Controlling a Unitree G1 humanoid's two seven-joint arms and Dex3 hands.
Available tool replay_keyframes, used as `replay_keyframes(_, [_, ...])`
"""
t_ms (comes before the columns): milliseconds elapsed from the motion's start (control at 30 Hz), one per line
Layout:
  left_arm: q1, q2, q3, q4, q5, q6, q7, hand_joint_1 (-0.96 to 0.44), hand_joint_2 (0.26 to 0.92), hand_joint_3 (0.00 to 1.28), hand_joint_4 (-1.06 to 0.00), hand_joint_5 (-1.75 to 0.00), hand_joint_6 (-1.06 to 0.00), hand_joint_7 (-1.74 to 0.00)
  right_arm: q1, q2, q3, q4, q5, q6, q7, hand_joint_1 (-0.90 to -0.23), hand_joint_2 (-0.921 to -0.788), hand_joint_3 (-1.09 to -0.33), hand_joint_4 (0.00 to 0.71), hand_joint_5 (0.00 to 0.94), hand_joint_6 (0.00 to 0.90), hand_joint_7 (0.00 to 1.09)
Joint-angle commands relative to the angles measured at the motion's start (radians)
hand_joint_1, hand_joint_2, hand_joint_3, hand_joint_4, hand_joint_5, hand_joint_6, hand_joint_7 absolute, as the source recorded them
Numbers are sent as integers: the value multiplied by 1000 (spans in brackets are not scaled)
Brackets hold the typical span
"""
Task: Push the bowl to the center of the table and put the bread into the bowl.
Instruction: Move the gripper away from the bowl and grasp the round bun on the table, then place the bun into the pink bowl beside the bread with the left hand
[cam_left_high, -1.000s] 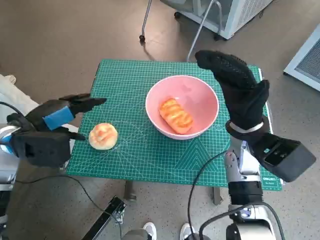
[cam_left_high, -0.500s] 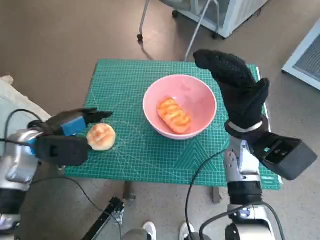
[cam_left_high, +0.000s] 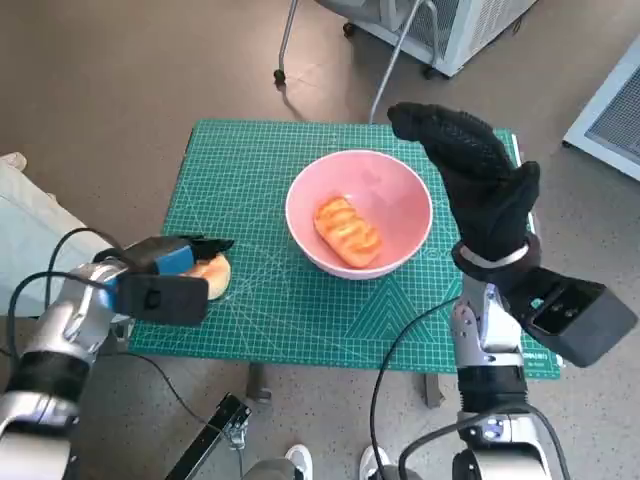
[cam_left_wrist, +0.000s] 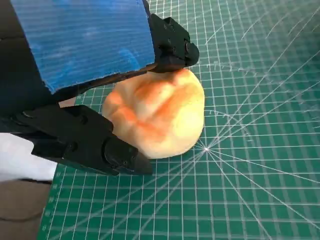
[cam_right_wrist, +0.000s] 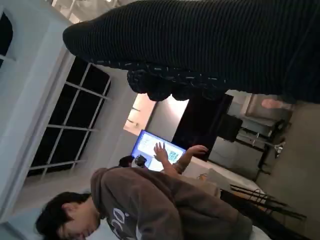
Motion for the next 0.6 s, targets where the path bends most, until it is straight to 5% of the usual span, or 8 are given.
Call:
replay_keyframes(33, [-27, -6, -50, 91, 60, -1, 28, -138, 912, 99, -620, -134, -560, -584, 20, -7, -4, 2, -15, -4, -7, -715, -921, -741, 298, 46, 0, 945])
replay_keyframes(67, [-38, 0, -54, 92, 65, -3, 29, -180, 914, 129, -647, -173, -544, -753, 21, -8, -3, 0, -16, -4, -8, -715, -921, -742, 298, 46, 0, 944])
replay_keyframes(133, [-56, 13, -56, 85, 66, -7, 26, -73, 918, 158, -596, -809, -518, -1100, 23, -10, -3, -4, -16, -5, -8, -714, -921, -744, 299, 47, -1, 941])
replay_keyframes(233, [-70, 34, -37, 42, 51, -16, 20, -23, 920, 148, -600, -1087, -536, -1225, 24, -13, -3, -7, -17, -7, -8, -711, -921, -746, 299, 47, -1, 938])
replay_keyframes(600, [-34, 66, 154, -308, -106, -60, 70, 1, 920, 125, -620, -1207, -567, -1256, 12, -19, -4, 17, -2, -8, 5, -709, -921, -753, 298, 49, 0, 936])
